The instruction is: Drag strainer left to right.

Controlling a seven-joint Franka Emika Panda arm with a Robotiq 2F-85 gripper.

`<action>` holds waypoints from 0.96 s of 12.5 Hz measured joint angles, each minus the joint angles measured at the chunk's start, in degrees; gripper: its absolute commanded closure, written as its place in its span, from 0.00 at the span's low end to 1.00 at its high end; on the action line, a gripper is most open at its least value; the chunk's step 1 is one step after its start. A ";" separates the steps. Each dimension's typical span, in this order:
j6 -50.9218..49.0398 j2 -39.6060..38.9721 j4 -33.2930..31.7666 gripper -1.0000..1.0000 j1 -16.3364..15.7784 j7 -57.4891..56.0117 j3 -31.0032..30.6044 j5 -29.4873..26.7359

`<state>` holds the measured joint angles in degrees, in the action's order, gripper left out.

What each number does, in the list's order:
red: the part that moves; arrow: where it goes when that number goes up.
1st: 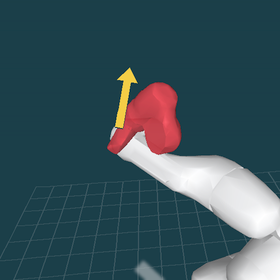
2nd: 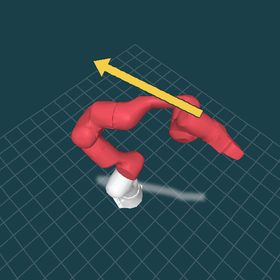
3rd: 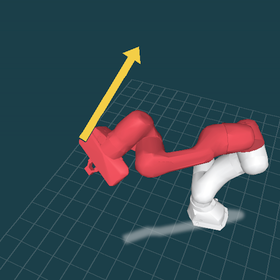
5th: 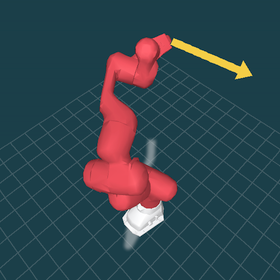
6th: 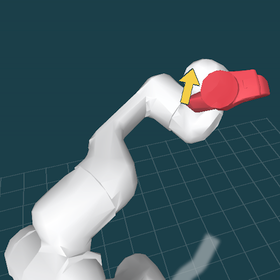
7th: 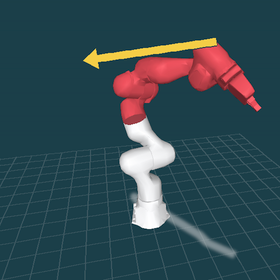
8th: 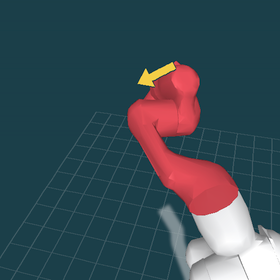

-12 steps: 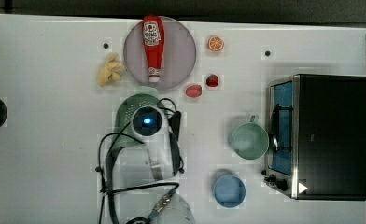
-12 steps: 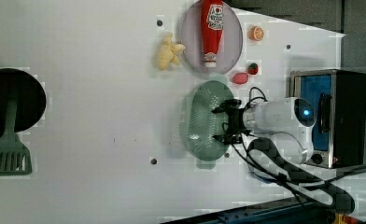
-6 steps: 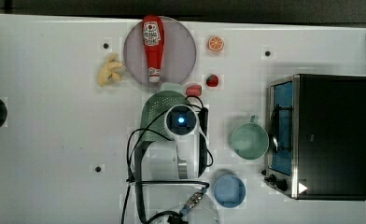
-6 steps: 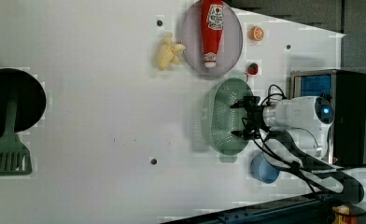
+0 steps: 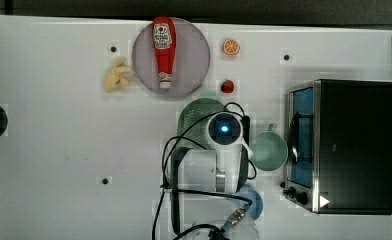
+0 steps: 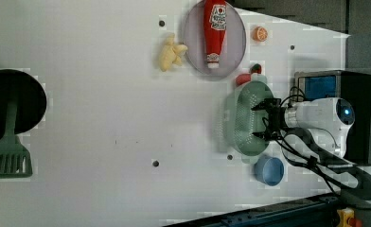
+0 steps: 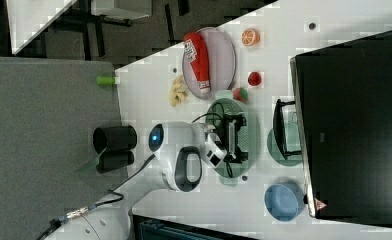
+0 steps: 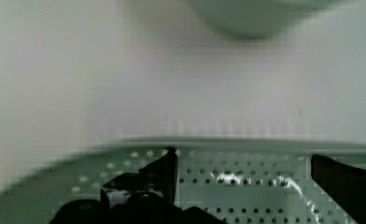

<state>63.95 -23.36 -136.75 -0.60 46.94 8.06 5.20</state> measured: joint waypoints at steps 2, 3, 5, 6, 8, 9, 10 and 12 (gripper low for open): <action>0.17 0.11 -0.90 0.00 0.50 -2.85 1.38 0.91; -0.11 0.18 -1.01 0.00 0.24 -3.94 2.55 0.27; 0.06 0.22 -0.78 0.00 0.92 -5.60 2.26 0.45; -0.11 0.25 -0.11 0.00 1.75 -6.15 0.85 0.37; -7.33 3.20 0.78 0.00 1.53 -9.01 -1.19 0.16; -12.03 6.25 0.78 0.00 0.37 -11.72 -1.33 -0.42; -16.03 9.71 1.12 0.00 -0.07 -15.05 -2.13 -0.88; -25.63 17.77 4.92 0.00 0.15 -22.67 -4.76 -2.19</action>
<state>38.33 -5.59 -131.83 -0.45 24.27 3.30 3.01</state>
